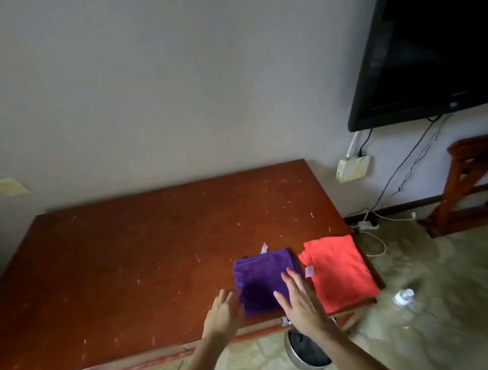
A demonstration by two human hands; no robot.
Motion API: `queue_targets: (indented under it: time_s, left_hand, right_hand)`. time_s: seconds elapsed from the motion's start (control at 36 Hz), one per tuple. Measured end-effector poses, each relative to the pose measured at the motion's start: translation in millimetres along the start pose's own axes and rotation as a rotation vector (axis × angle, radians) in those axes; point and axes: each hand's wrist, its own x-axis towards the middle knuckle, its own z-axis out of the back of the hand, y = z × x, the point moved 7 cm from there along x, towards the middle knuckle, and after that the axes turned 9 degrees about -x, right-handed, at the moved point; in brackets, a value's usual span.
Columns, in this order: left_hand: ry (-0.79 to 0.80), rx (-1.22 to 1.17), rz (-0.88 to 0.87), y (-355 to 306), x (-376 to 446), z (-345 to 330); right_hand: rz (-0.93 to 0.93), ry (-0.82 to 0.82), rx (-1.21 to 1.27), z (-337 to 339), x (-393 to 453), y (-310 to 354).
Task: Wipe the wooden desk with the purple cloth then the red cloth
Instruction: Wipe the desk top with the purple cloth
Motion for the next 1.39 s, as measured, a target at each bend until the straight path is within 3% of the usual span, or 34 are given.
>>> queue_targets:
  time_s: [0.25, 0.44, 0.78, 0.94, 1.22, 1.39]
  left_hand:
    - [-0.26, 0.029, 0.001, 7.1, 63.1, -1.8]
    - [-0.307, 0.155, -0.143, 11.5, 110.1, -9.0]
    - [-0.397, 0.117, -0.071, -18.5, 152.0, -18.0]
    - [-0.446, -0.073, 0.001, -17.1, 166.1, -44.3]
    - [-0.5, 0.158, 0.002, -27.2, 196.0, -61.3]
    - [-0.513, 0.19, 0.015, -26.7, 207.2, -62.8]
  right_hand:
    - [0.072, 0.024, -0.111, -53.9, 55.6, 16.1]
    - [0.149, 0.045, -0.196, -85.0, 75.2, 7.0]
    - [0.186, 0.087, -0.226, -95.6, 130.0, -11.1]
    - [0.141, 0.078, -0.24, -101.2, 226.4, -33.9]
    - [0.27, 0.09, -0.224, -119.5, 415.1, -48.8]
    - [0.295, 0.106, -0.234, -130.7, 467.0, -56.5]
